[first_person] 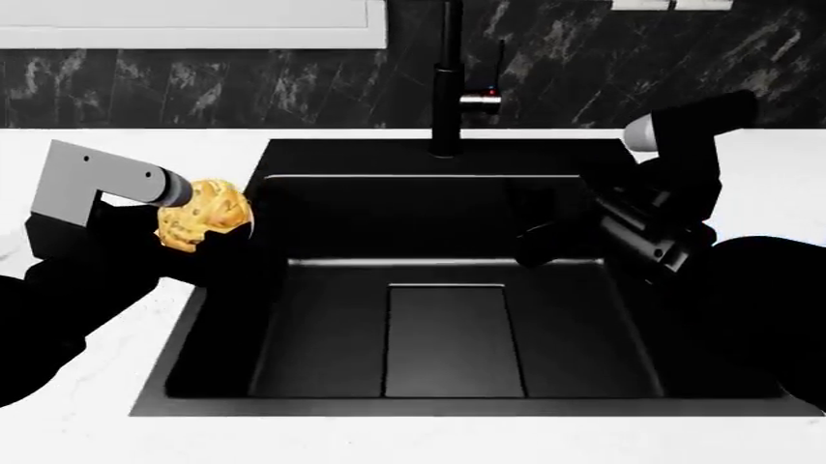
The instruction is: Place the pastries on the plates.
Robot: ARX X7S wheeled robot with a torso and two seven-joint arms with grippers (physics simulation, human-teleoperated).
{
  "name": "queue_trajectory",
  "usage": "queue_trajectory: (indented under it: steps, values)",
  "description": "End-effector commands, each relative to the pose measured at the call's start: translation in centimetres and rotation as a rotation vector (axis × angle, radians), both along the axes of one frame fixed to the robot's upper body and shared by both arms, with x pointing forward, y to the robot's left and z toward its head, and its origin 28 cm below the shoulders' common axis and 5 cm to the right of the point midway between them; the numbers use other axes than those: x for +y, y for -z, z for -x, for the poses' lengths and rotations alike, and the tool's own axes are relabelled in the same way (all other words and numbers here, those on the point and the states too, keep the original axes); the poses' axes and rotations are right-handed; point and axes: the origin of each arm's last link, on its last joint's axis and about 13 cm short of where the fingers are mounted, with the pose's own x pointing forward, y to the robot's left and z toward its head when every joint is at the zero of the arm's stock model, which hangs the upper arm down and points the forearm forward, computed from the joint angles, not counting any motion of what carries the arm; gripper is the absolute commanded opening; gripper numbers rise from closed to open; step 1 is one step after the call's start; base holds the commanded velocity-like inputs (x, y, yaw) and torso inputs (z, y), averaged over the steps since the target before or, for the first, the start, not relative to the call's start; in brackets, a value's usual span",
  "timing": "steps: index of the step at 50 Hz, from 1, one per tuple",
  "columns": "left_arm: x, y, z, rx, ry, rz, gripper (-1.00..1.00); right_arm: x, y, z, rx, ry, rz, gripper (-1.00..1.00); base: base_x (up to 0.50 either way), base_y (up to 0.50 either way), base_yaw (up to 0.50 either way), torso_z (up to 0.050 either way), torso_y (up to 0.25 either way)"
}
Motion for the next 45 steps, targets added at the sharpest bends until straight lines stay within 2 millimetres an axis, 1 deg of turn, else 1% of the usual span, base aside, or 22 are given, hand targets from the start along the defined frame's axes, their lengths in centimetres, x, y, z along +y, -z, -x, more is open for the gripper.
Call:
queue_trajectory:
  steps: [1, 11, 14, 15, 19, 25, 29, 35, 36, 39, 40, 41, 43, 45]
  values:
    - [0.0, -0.2, 0.0, -0.004, -0.005, 0.008, -1.0, 0.0, 0.1, 0.0, -0.004, -0.001, 0.003, 1.0, 0.07, 0.5, 0.0, 0.0, 0.0]
    - [-0.1, -0.1, -0.2, -0.007, -0.01, 0.01, -1.0, -0.1, 0.1, 0.0, -0.007, 0.001, 0.002, 1.0, 0.14, 0.5, 0.0, 0.0, 0.0]
    - [-0.6, 0.0, -0.6, -0.007, -0.009, 0.009, -1.0, -0.1, 0.1, -0.1, -0.009, 0.001, 0.007, 1.0, 0.2, 0.5, 0.0, 0.0, 0.0]
    - [-0.2, -0.2, -0.2, -0.008, -0.009, 0.009, -1.0, 0.0, 0.1, -0.1, -0.009, -0.001, 0.008, 1.0, 0.2, 0.5, 0.0, 0.0, 0.0]
    - [-0.4, 0.0, -0.4, -0.008, -0.01, 0.011, -1.0, 0.0, 0.1, -0.1, -0.009, -0.003, 0.013, 1.0, 0.2, 0.5, 0.0, 0.0, 0.0]
    - [-0.1, -0.1, -0.1, -0.009, -0.012, 0.013, -1.0, 0.0, 0.0, 0.0, -0.011, -0.006, 0.012, 1.0, 0.18, 0.5, 0.0, 0.0, 0.0]
    - [0.2, 0.0, 0.1, -0.006, -0.012, 0.013, -1.0, 0.1, 0.1, 0.0, -0.008, -0.009, 0.009, 1.0, 0.02, 0.5, 0.0, 0.0, 0.003]
    - [0.0, 0.0, 0.0, -0.005, -0.012, 0.013, -1.0, 0.0, 0.1, 0.0, -0.006, -0.007, 0.0, 1.0, 0.0, 0.5, 0.0, 0.0, 0.0]
    - [0.5, -0.1, 0.3, -0.004, -0.012, 0.014, -1.0, 0.0, 0.2, 0.0, -0.006, -0.005, 0.0, 1.0, 0.0, 0.5, 0.0, 0.0, 0.0]
    - [0.1, 0.1, 0.0, -0.002, -0.01, 0.013, -1.0, 0.0, 0.2, 0.0, -0.004, -0.003, -0.002, 1.0, 0.0, 0.5, 0.0, 0.0, 0.0]
    - [0.8, -0.1, 0.6, -0.002, -0.009, 0.013, -1.0, 0.0, 0.2, 0.0, -0.005, -0.002, -0.001, 1.0, 0.01, 0.5, 0.0, 0.0, 0.0]
    - [0.3, 0.0, 0.2, -0.002, -0.009, 0.013, -1.0, -0.1, 0.2, 0.0, -0.005, -0.001, -0.002, 1.0, 0.0, 0.5, 0.0, 0.0, 0.0]
    - [0.2, 0.0, 0.1, -0.002, -0.009, 0.013, -1.0, 0.0, 0.2, 0.0, -0.005, -0.003, -0.002, 1.0, 0.01, 0.5, 0.0, 0.0, 0.0]
    - [1.1, -0.1, 0.8, -0.001, -0.007, 0.013, -1.0, -0.1, 0.2, 0.0, -0.006, 0.001, -0.004, 1.0, 0.01, 0.5, 0.0, 0.0, 0.0]
